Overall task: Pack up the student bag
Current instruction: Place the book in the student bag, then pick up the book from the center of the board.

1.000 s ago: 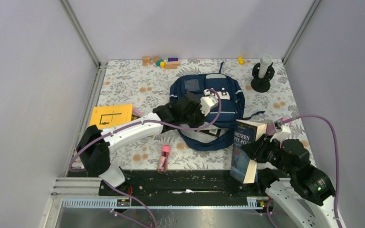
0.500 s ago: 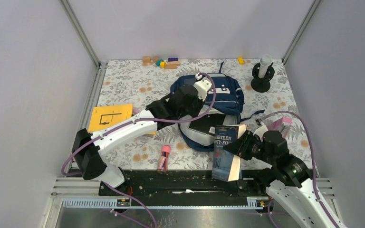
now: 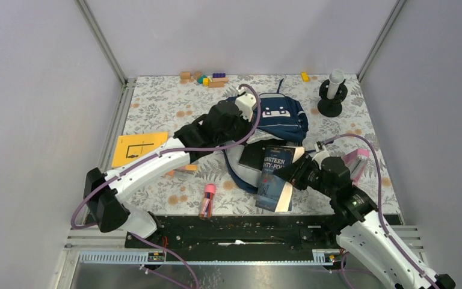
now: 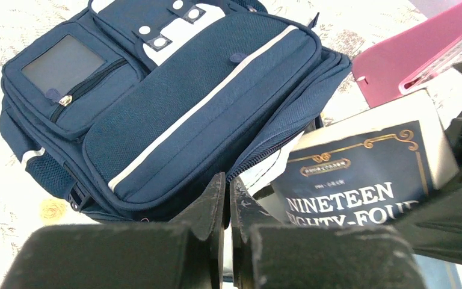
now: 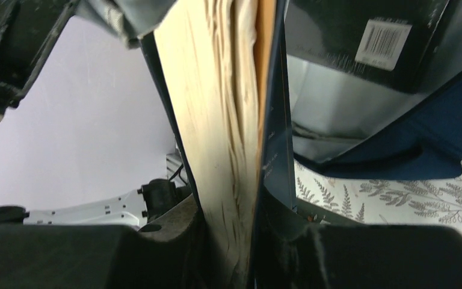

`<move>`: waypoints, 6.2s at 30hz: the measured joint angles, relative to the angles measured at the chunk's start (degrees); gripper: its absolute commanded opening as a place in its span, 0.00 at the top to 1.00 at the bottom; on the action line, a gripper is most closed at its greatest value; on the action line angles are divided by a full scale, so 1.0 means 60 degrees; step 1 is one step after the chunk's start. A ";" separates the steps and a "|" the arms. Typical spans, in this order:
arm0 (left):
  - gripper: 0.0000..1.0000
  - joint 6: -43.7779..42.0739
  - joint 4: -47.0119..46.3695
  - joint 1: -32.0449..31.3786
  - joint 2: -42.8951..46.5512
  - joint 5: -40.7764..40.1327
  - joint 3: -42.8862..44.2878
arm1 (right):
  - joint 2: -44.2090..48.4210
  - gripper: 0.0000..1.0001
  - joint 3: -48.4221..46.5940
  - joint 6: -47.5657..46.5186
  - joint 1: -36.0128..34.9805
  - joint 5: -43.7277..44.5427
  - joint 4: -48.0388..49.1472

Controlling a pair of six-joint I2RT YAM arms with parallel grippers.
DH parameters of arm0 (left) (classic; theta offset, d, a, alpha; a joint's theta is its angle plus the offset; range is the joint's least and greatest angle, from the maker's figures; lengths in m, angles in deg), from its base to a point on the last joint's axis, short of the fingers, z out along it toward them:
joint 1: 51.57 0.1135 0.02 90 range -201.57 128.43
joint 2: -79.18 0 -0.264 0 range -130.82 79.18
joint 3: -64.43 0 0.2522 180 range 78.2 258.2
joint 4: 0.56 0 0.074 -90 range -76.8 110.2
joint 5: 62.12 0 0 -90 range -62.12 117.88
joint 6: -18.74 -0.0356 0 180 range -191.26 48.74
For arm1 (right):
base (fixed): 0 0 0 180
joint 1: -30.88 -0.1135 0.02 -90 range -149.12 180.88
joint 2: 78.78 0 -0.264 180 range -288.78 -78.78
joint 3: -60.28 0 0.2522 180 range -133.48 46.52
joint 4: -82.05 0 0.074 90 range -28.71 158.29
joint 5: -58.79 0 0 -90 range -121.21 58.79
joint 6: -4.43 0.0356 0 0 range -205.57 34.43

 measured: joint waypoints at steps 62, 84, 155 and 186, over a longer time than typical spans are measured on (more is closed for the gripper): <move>1.00 0.0576 -0.0477 0.0514 0.0142 0.1118 -0.0233 | -0.5115 0.20 0.0557 -0.2619 -0.1198 0.6535 0.5952; 1.00 0.0433 -0.0474 0.0517 0.0142 0.1049 -0.0233 | -0.1880 0.25 0.1045 -0.5679 -0.1282 0.5049 0.3373; 1.00 0.0240 -0.0474 0.0616 0.0142 0.0936 -0.0233 | -0.4554 0.16 -0.0098 -0.7289 -0.3428 0.7614 0.4080; 1.00 -0.1836 0.0637 0.0750 -0.0262 0.2171 -0.0015 | -0.5694 0.14 -0.3231 -1.3690 -0.0357 0.1847 0.2524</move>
